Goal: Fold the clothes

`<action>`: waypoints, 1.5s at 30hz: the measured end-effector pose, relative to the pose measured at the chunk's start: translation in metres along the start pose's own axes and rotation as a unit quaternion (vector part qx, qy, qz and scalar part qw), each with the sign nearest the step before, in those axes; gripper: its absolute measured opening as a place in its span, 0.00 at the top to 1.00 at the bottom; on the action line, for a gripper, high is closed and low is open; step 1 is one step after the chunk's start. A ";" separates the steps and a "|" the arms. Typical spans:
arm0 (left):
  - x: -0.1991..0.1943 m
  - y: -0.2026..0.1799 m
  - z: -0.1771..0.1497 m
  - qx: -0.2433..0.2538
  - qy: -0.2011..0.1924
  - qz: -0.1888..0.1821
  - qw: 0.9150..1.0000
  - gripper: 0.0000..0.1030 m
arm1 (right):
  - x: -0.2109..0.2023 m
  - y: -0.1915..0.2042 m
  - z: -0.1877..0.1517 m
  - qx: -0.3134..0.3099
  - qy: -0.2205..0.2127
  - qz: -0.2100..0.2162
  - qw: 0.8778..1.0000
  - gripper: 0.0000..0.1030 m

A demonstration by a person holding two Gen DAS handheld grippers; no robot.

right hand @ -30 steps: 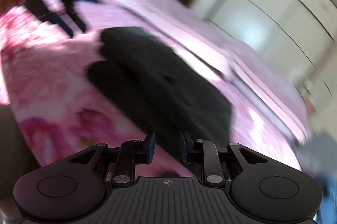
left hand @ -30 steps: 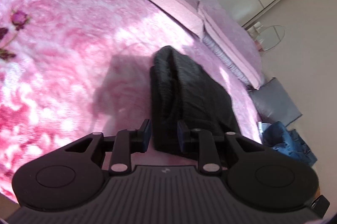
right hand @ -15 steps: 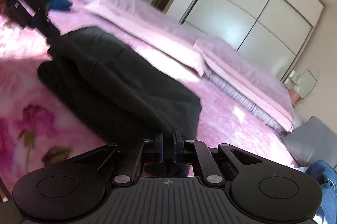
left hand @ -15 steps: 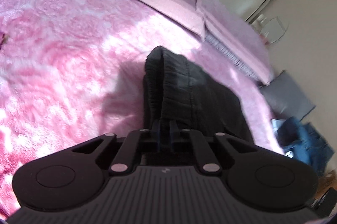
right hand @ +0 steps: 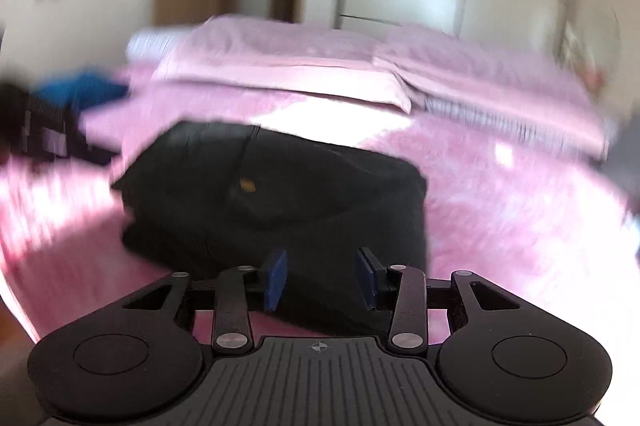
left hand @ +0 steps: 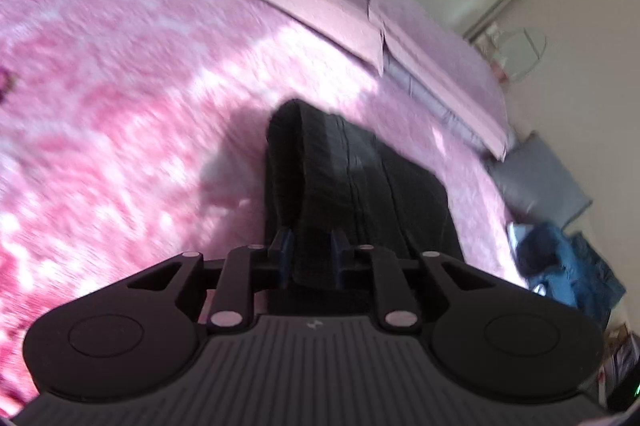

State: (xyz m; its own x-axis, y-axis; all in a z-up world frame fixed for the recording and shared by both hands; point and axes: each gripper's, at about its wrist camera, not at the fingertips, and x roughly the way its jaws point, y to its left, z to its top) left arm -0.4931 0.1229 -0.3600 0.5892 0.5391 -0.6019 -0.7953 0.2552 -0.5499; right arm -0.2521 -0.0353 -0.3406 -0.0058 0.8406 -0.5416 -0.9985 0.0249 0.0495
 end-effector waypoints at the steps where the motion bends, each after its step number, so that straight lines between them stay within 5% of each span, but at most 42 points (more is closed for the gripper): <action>1: 0.007 -0.001 -0.002 0.009 -0.003 0.014 1.000 0.84 | 0.006 -0.003 -0.001 0.028 0.005 0.001 1.000 0.62; 3: 0.017 0.000 -0.004 0.016 -0.007 0.032 0.999 0.84 | 0.030 -0.011 -0.003 0.072 0.038 -0.008 0.997 0.62; 5: 0.018 0.000 -0.002 0.012 -0.007 0.038 0.999 0.84 | 0.042 -0.002 -0.004 0.049 0.043 -0.033 0.997 0.62; 17: -0.045 -0.051 -0.021 0.108 -0.002 0.147 0.983 0.89 | -0.002 0.001 0.011 0.100 0.070 -0.035 0.992 0.62; 22: -0.075 -0.075 -0.039 0.125 -0.006 0.140 0.982 0.88 | -0.026 0.011 0.014 0.095 0.087 -0.041 0.991 0.62; 34: -0.142 -0.118 -0.081 0.171 -0.042 0.110 0.978 0.88 | -0.101 0.035 0.009 0.089 0.050 -0.029 0.994 0.62; 45: -0.129 -0.098 -0.103 0.169 -0.024 0.097 0.981 0.88 | -0.108 0.039 -0.018 0.116 0.052 -0.022 0.992 0.62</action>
State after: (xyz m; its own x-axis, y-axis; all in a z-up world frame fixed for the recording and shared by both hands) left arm -0.4768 -0.0543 -0.2875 0.4214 0.6391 -0.6434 -0.8984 0.3907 -0.2004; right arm -0.2914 -0.1347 -0.2958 0.0205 0.7763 -0.6300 -0.9583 0.1949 0.2090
